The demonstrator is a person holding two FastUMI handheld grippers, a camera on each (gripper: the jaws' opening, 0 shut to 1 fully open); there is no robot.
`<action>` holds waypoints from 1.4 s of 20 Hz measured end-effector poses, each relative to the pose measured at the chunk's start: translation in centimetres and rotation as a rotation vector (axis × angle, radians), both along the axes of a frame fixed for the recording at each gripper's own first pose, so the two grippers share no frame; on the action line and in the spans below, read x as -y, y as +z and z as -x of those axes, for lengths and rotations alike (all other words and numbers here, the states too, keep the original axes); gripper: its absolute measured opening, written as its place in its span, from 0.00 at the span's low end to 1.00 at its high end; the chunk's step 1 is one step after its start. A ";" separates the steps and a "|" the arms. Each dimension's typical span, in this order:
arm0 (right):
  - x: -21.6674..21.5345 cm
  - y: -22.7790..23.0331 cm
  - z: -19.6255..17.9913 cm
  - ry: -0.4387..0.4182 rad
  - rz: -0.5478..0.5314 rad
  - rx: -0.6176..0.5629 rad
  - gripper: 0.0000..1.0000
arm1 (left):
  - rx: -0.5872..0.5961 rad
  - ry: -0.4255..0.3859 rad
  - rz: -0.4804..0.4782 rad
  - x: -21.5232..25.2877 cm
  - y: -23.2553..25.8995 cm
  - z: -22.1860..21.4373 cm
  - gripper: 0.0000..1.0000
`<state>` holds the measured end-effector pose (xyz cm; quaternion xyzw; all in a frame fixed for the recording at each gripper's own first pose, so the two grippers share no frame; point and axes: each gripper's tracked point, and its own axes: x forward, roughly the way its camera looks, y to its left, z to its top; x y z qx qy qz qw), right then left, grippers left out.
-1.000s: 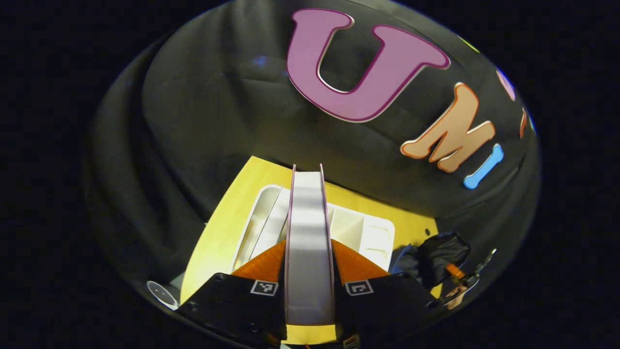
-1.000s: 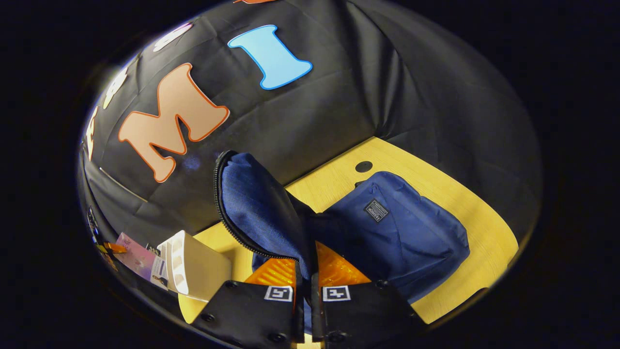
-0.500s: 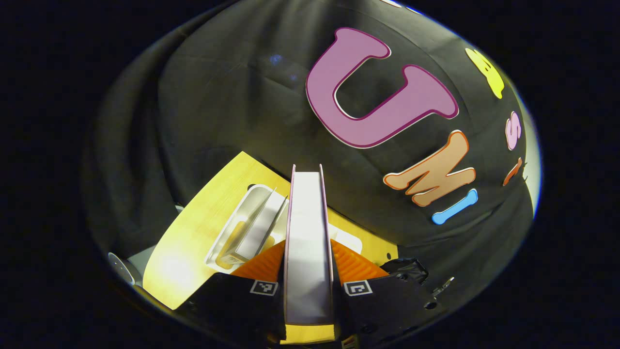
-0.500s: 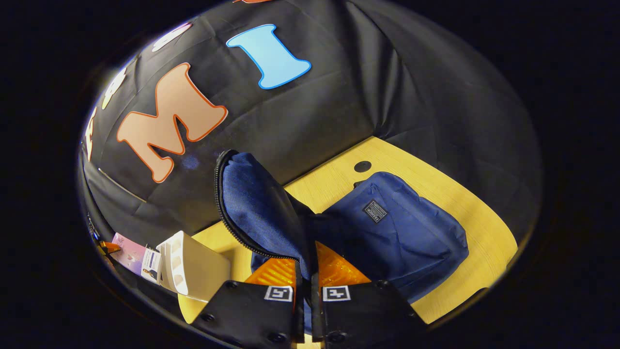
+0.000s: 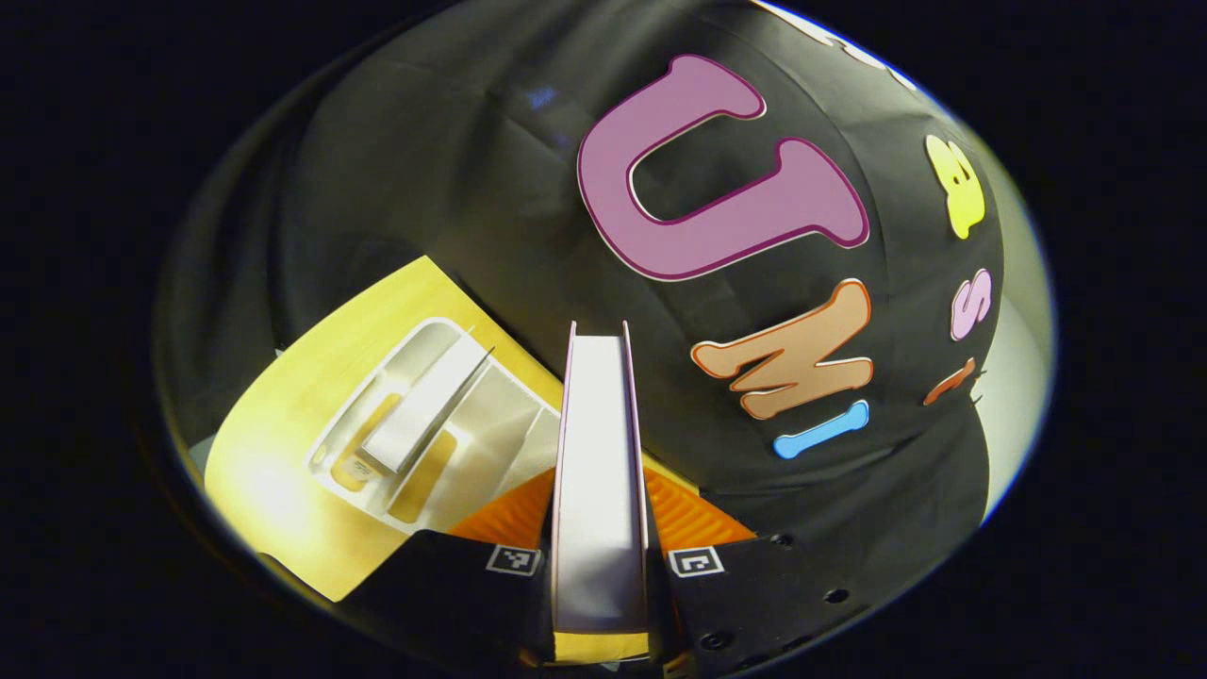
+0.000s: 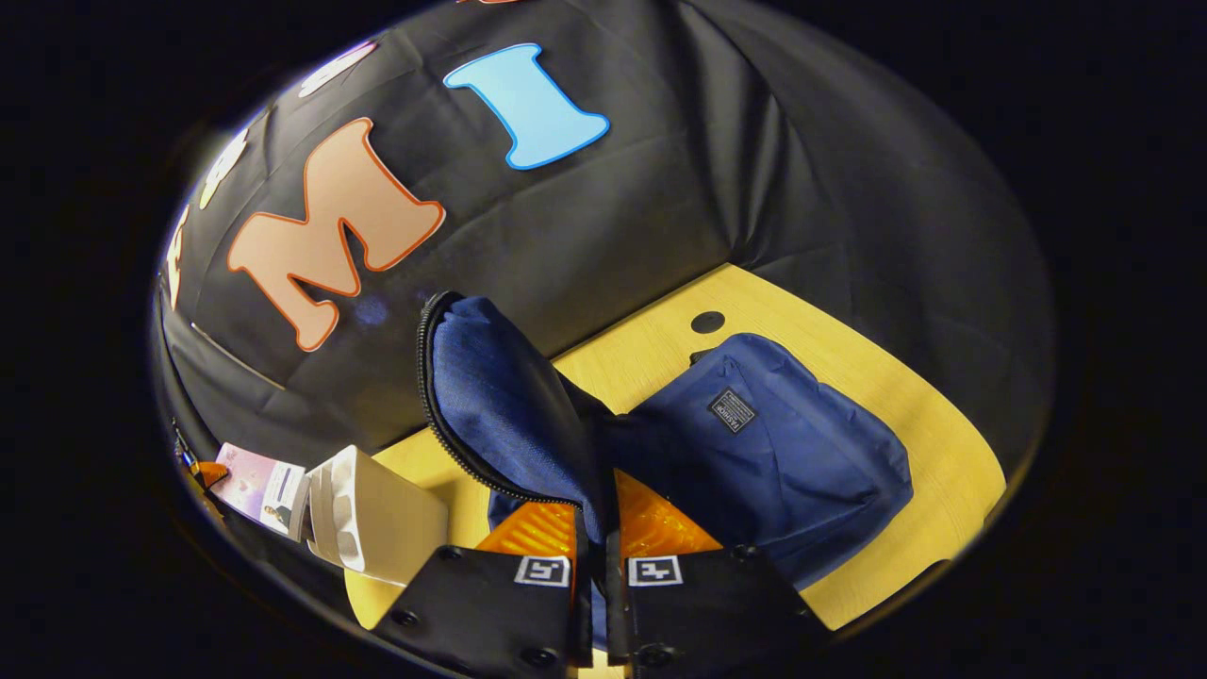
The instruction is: Open the schoolbag, grab two books from the bookshelf and put them into the schoolbag.
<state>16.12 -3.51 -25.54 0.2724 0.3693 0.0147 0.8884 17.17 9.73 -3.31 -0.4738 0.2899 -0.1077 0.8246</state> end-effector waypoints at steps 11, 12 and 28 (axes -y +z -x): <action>0.1 -0.2 0.1 -0.002 -0.030 0.005 0.09 | -0.002 -0.089 0.093 9.1 -0.3 -1.8 0.35; 0.2 -0.2 0.1 0.002 -0.031 0.003 0.09 | -0.003 -0.096 0.105 10.1 -0.3 -1.9 0.35; 0.6 0.9 -0.7 0.055 -0.018 0.019 0.05 | -0.097 -0.238 0.107 27.8 -7.1 -3.4 0.35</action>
